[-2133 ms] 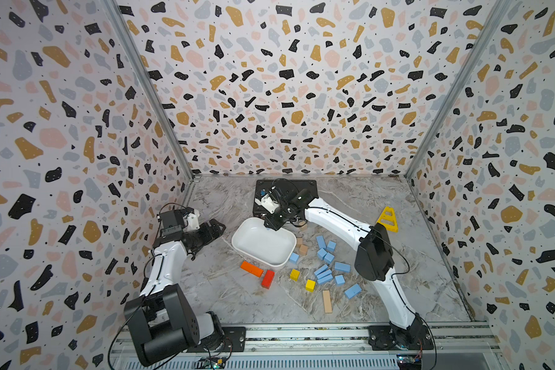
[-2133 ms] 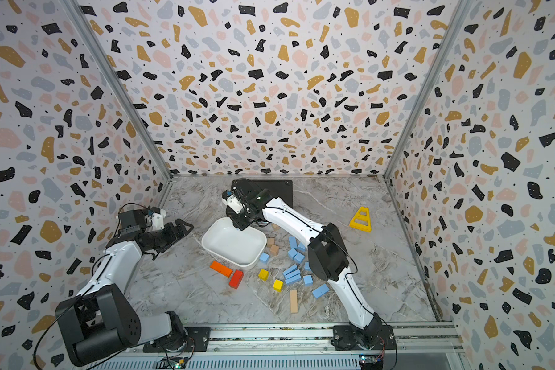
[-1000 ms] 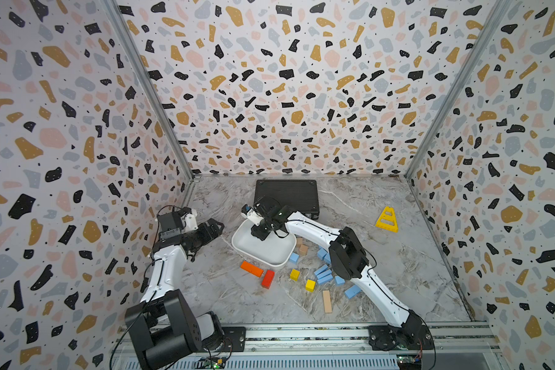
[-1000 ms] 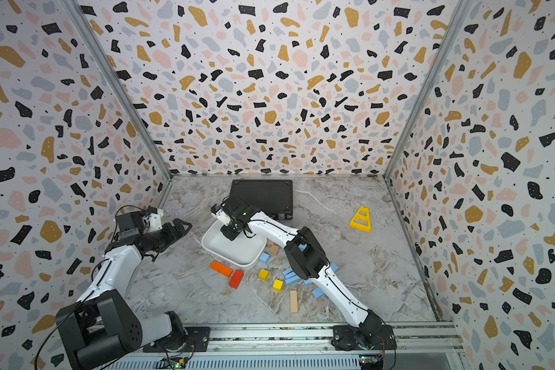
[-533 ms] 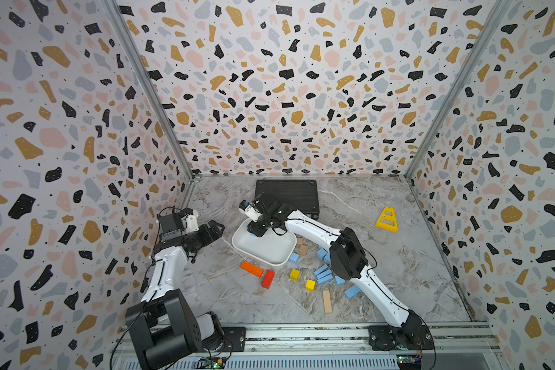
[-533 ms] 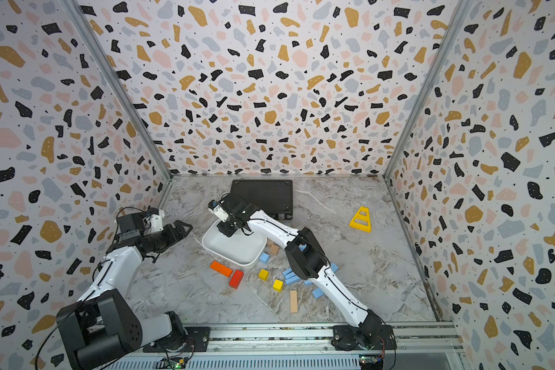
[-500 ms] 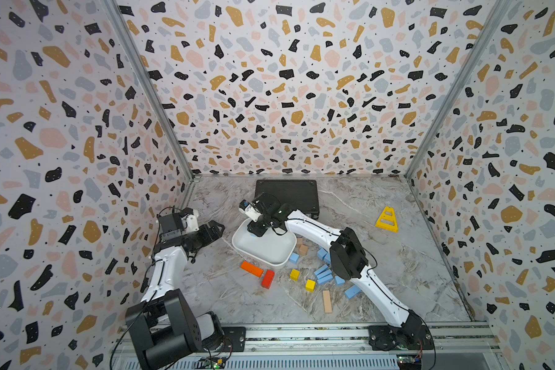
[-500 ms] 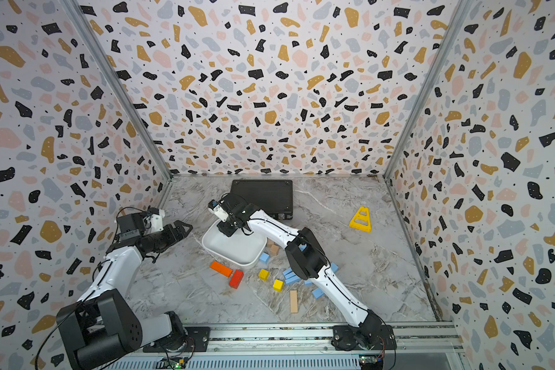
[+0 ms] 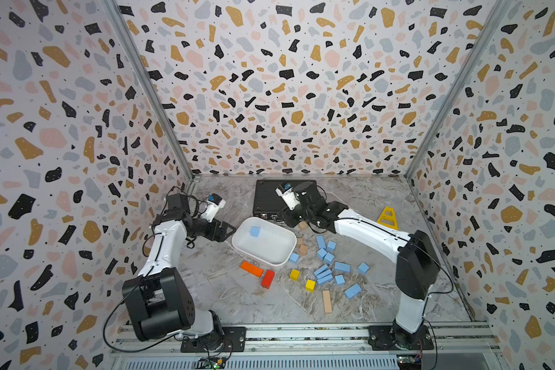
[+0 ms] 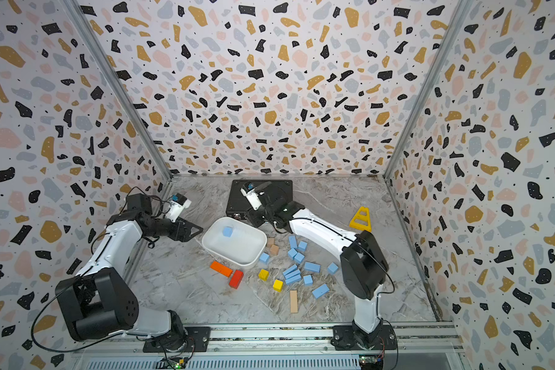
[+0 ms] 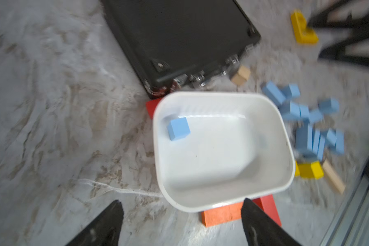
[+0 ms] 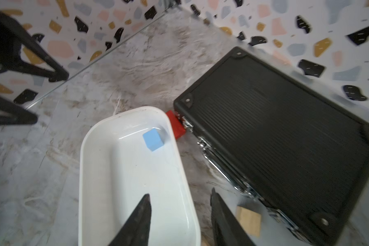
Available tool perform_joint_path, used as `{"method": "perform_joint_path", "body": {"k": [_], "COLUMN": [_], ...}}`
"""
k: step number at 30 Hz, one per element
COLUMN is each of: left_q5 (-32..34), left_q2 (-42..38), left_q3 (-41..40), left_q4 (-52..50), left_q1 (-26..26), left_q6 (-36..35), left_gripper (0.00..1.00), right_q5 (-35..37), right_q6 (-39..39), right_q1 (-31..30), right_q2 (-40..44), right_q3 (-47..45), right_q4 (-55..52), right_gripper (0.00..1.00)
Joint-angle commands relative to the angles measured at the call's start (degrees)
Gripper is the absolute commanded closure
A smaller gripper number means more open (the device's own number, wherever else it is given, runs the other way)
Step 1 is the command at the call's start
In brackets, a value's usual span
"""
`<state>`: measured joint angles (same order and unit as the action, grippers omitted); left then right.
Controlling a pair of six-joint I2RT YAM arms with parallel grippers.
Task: Pick out the blue building blocks
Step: Place the building block in the storage box, then adjust the storage box at the center of the board.
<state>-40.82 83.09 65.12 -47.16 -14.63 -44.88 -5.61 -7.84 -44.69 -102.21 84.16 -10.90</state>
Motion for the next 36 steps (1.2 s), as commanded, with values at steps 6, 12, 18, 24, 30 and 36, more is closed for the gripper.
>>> {"method": "perform_joint_path", "body": {"k": [6,12,18,24,30,36], "left_q5": [11.5,16.1,17.8,19.1,19.7,20.7], "left_q2": [2.8,3.2,5.6,7.6,8.4,7.9], "left_q3": [0.2,-3.8,-5.5,-7.2,-9.1,-9.3], "left_q4": [-18.0,-8.4,-2.5,2.9,5.4,4.6], "left_q1": [8.9,14.4,17.0,19.1,20.2,20.3], "left_q6": [-46.6,-48.4,-43.8,-36.4,-31.2,-28.0], "left_gripper": [0.10,0.12,0.15,0.19,0.32,0.44], "right_q5": [1.3,3.6,5.2,5.2,5.9,6.1], "right_q6": [-9.6,-11.4,-13.5,-14.0,-14.0,-13.4], "right_q1": [3.4,3.4,3.5,3.5,3.5,3.5], "right_q2": [14.0,17.2,19.6,19.6,20.3,20.3], "right_q3": [-22.5,-26.7,-29.5,-30.3,-30.9,-31.0], "right_q4": [11.2,10.4,13.1,13.2,13.0,13.1], "right_gripper": [0.52,0.53,0.53,0.54,0.54,0.54]}}
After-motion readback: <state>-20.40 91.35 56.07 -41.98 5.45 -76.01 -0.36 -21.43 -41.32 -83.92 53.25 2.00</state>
